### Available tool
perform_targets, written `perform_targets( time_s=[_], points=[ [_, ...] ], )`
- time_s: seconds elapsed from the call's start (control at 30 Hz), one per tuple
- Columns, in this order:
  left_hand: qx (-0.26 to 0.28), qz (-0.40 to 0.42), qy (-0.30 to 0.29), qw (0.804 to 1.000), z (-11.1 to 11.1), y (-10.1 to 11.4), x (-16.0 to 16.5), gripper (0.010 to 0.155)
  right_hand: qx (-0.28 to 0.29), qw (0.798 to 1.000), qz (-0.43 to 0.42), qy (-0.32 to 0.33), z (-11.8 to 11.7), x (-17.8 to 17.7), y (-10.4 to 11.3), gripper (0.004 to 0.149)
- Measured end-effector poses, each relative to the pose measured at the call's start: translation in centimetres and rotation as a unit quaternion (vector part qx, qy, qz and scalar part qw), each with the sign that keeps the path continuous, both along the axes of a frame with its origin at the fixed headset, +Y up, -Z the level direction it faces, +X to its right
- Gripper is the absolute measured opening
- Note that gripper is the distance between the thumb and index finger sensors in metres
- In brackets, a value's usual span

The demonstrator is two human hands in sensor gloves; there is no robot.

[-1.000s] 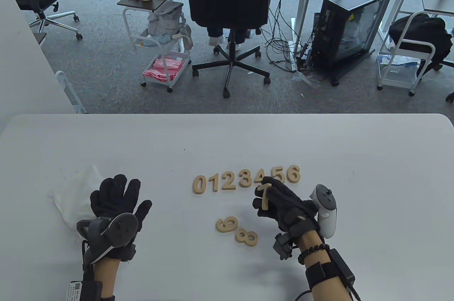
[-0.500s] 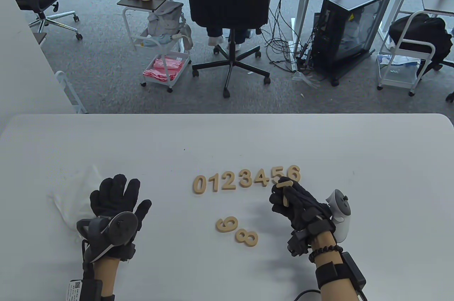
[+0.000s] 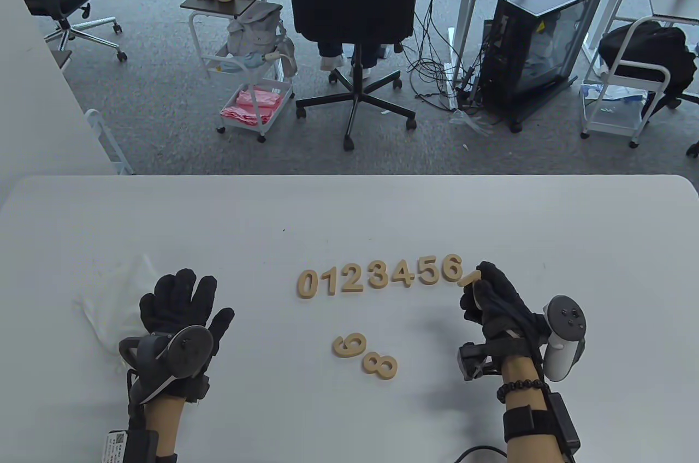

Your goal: Empty bag and arrange number blocks in order

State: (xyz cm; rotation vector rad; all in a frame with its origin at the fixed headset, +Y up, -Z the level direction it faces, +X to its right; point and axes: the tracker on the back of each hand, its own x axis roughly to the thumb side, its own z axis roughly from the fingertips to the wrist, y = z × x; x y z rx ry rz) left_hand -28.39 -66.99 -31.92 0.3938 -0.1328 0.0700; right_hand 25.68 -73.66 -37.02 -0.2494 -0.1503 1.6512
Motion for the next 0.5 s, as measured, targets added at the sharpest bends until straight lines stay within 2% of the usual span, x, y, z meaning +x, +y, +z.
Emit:
perform_targets(
  time_s=[0.07, 0.2, 0.27, 0.5],
  points=[
    [0.001, 0.0, 0.0, 1.0, 0.0, 0.0, 0.0, 0.067, -0.006, 0.999, 0.04, -0.036, -0.1, 0.6, 0.3, 0.053],
    [0.002, -0.001, 0.0, 1.0, 0.0, 0.0, 0.0, 0.067, -0.038, 0.998, 0.047, -0.029, -1.2, 1.5, -0.5, 0.058],
    [0.002, -0.002, 0.0, 1.0, 0.0, 0.0, 0.0, 0.067, -0.065, 0.994, 0.082, -0.032, -2.1, 2.0, -1.1, 0.06],
    [-0.006, -0.008, 0.003, 1.0, -0.2, -0.3, 0.0, 0.068, -0.111, 0.956, 0.249, -0.108, -5.5, 3.1, -1.5, 0.053]
  ],
)
